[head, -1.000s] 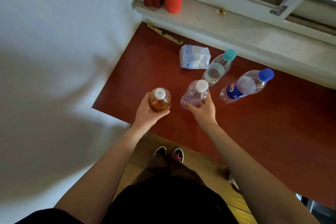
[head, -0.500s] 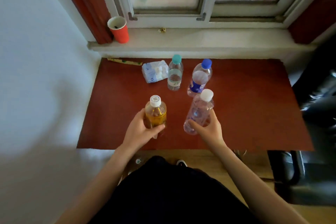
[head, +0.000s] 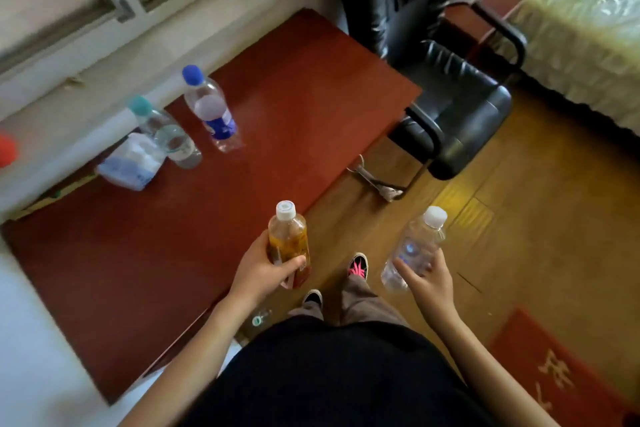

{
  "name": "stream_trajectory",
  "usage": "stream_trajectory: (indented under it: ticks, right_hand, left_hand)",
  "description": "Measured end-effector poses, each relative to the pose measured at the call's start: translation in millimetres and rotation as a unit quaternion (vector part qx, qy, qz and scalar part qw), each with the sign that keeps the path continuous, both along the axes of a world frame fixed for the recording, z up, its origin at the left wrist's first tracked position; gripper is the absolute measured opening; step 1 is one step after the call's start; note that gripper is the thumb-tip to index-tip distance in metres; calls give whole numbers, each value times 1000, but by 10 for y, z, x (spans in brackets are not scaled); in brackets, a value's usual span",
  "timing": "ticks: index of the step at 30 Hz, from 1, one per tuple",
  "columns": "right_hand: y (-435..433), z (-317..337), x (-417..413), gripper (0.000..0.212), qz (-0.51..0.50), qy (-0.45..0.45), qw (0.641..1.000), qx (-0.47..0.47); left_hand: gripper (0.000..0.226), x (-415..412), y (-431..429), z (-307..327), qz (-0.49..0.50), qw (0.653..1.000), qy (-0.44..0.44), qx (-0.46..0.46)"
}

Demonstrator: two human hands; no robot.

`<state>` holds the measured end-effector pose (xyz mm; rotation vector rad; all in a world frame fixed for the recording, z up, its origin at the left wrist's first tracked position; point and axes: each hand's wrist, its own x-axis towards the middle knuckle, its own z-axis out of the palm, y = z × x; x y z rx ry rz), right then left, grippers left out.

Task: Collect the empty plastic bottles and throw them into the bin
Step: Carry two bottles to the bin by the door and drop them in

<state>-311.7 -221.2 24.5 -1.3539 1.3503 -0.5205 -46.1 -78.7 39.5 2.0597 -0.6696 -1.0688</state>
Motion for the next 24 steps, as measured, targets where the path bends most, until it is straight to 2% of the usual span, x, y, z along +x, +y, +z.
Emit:
stream_trajectory:
  ticks: [5,12,18,24]
  right_hand:
    - [126,-11,-802,44,-141,23,989,-20]
    - [86,-92,-1882,51,-297,33,954,-25]
    - [-280,-225,-2909,49,-370,45,928,-18]
    - [-994,-153,-3862,48,-394,63,917,-22]
  left_hand:
    - [57,-412,-580,43,-114,993,11,4]
    - [63,-1232,-1708,-8,-277,961,-12,12]
    - [47,-2391,-2569,-148,-359,933,0,16]
    - [48,-3491,-3487,-65,-395,918,-14,-4]
